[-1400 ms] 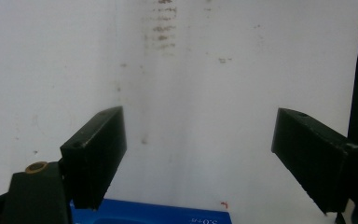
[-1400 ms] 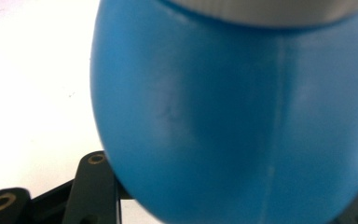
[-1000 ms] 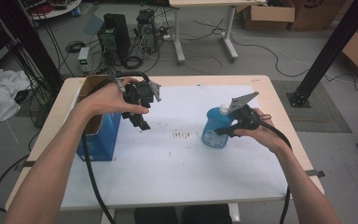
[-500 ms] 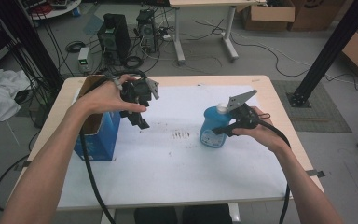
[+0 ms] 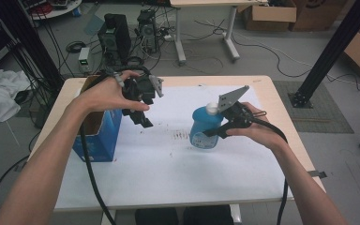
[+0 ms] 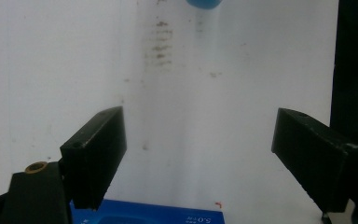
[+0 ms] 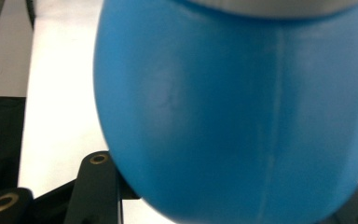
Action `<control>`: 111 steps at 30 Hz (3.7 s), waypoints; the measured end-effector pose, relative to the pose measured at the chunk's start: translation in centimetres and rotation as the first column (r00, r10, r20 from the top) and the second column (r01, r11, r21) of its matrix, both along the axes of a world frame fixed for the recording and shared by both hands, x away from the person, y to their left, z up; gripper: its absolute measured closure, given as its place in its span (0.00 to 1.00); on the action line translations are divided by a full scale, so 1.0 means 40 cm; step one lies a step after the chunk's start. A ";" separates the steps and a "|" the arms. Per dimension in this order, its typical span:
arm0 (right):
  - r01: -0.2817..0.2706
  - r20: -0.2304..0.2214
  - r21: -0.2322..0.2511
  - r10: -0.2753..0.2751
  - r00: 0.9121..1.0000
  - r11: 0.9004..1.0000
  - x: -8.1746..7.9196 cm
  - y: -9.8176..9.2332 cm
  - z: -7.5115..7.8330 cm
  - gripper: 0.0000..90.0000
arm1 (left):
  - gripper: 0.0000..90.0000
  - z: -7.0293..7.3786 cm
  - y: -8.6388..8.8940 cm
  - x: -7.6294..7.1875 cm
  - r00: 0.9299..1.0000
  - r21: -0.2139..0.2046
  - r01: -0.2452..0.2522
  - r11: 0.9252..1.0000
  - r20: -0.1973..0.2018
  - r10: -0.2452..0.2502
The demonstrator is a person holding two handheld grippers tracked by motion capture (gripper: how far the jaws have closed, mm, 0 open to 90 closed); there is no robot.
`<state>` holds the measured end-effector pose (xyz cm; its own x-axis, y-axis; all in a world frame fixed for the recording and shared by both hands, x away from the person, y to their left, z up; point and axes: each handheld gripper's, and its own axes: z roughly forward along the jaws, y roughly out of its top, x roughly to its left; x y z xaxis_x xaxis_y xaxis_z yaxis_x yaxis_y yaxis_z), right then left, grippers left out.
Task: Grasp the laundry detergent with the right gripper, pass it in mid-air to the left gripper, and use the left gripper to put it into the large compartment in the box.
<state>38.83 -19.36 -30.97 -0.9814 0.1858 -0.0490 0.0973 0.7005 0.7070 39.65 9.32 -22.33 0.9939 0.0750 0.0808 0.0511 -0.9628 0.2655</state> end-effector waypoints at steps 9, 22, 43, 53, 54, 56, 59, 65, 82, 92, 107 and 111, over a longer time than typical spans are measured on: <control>-0.066 -0.009 -0.017 0.066 0.998 0.998 -0.019 0.066 0.023 0.51 | 0.21 0.034 -0.040 -0.026 0.999 -0.013 0.048 0.999 0.006 -0.048; -0.132 -0.012 -0.006 0.132 0.991 0.991 -0.033 0.157 0.034 0.51 | 0.20 0.044 -0.086 -0.035 0.997 -0.034 0.074 0.997 -0.008 -0.074; -0.155 -0.016 0.004 0.155 0.988 0.988 -0.037 0.215 0.037 0.51 | 0.20 0.012 -0.123 -0.048 0.995 -0.099 0.087 0.991 -0.048 -0.092; -0.153 -0.014 0.012 0.154 0.988 0.988 -0.037 0.216 0.037 0.51 | 0.21 -0.005 -0.120 -0.053 0.995 -0.153 0.081 0.985 -0.047 -0.089; -0.154 -0.015 0.011 0.155 0.988 0.988 -0.037 0.216 0.037 0.51 | 0.21 -0.006 -0.119 -0.053 0.995 -0.148 0.086 0.985 -0.043 -0.093; -0.151 -0.018 0.018 0.152 0.988 0.988 -0.036 0.215 0.037 0.51 | 0.21 -0.010 -0.118 -0.054 0.996 -0.158 0.074 0.985 -0.044 -0.081; -0.150 -0.021 0.016 0.150 0.988 0.989 -0.035 0.215 0.035 0.51 | 0.21 -0.013 -0.117 -0.054 0.996 -0.173 0.073 0.982 -0.041 -0.081; -0.146 -0.023 0.014 0.146 0.989 0.989 -0.033 0.216 0.027 0.51 | 0.22 -0.017 -0.121 -0.053 0.996 -0.175 0.068 0.982 -0.043 -0.076; -0.141 -0.017 0.015 0.141 0.990 0.990 -0.035 0.212 0.026 0.51 | 0.31 -0.024 -0.130 -0.054 0.997 -0.188 0.062 0.980 -0.039 -0.071; -0.139 -0.016 0.012 0.139 0.990 0.990 -0.036 0.215 0.024 0.51 | 0.36 -0.024 -0.128 -0.056 0.997 -0.186 0.058 0.981 -0.043 -0.067; -0.139 -0.016 0.011 0.140 0.990 0.990 -0.039 0.217 0.019 0.51 | 0.42 -0.026 -0.129 -0.056 0.997 -0.177 0.050 0.983 -0.047 -0.059; -0.141 -0.015 0.017 0.141 0.990 0.990 -0.038 0.215 0.020 0.51 | 0.42 -0.024 -0.128 -0.057 0.997 -0.189 0.053 0.981 -0.039 -0.062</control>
<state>37.30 -10.74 -30.18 -0.9985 0.0462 -0.0307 0.0102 0.6969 0.7171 37.37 4.20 -23.28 0.9993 0.0273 0.0266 0.0128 -0.8979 0.4400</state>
